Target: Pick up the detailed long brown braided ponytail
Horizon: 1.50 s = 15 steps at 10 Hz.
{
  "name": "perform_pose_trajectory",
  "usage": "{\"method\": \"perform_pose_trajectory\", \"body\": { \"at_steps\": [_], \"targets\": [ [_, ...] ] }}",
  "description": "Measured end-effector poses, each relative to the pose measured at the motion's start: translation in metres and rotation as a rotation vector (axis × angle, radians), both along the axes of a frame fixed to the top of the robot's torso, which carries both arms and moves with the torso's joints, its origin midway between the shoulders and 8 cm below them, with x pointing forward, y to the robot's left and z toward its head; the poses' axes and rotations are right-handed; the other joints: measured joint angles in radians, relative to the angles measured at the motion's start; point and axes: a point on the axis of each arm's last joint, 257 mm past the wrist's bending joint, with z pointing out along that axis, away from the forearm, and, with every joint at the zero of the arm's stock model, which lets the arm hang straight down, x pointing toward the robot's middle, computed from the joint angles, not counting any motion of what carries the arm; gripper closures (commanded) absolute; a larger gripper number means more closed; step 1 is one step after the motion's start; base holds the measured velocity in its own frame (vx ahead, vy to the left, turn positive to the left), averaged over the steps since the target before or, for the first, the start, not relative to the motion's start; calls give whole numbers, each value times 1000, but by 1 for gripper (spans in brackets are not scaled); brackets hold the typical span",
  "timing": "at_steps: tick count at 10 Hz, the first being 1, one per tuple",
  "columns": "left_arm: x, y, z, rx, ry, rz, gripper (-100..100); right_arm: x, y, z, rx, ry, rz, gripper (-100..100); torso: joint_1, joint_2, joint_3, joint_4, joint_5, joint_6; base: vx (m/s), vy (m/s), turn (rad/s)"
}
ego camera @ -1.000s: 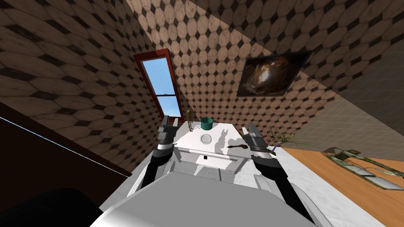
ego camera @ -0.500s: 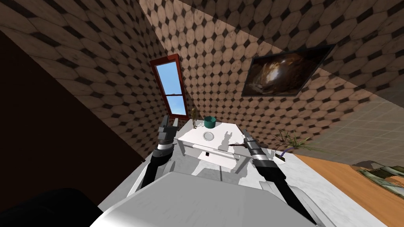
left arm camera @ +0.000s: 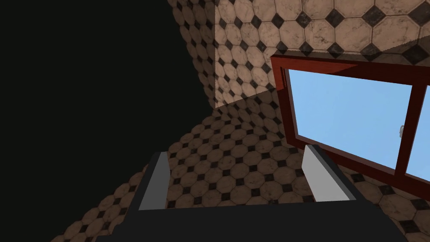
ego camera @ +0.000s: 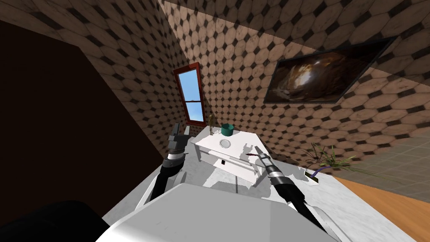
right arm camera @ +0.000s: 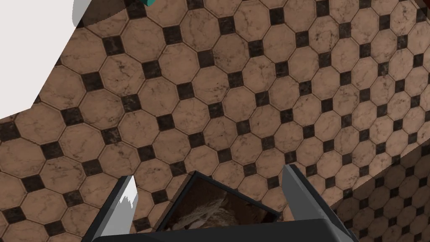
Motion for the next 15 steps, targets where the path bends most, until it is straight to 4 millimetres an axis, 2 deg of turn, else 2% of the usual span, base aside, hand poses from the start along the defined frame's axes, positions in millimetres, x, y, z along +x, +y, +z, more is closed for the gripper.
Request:
{"method": "perform_pose_trajectory", "body": {
  "at_steps": [1, 4, 5, 6, 9, 11, 13, 15],
  "targets": [
    [0, 0, 0, 0, 0, 0, 0, -3, -6, -10, -27, 34, -11, -100, 0, -1, -1, 0, 0, 1, -71, -11, 205],
    [0, 0, 0, 0, 0, 0, 0, -17, -28, -61, -144, 175, -43, -100, 1, -2, -1, 0, 0, 0, -58, -16, 182],
    [0, 0, 0, 0, 0, 0, 0, -19, -33, -69, -173, 206, -50, -100, 0, -2, -1, 0, 0, 1, -68, -24, 211],
    [0, 0, 0, 0, 0, 0, 0, -25, -43, -89, -220, 261, -60, -100, 0, -2, -1, 0, 0, 0, -58, -19, 170],
    [0, 0, 0, 0, 0, 0, 0, -43, -63, -127, -328, 381, -80, -100, 0, -3, -2, 0, 0, 1, -52, -14, 233],
    [0, 0, 0, 0, 0, 0, 0, -66, -97, -161, -449, 510, -94, -100, 0, -2, -1, 0, 0, 0, -59, -20, 283],
    [0, 0, 0, 0, 0, 0, 0, -94, -110, -190, -544, 605, -94, -100, 0, -3, -2, -1, 0, 0, -29, -19, 192],
    [0, 0, 0, 0, 0, 0, 0, -116, -127, -208, -632, 690, -93, -100, 0, -5, -3, -1, 0, 0, -14, -14, 211]
  ]
}}
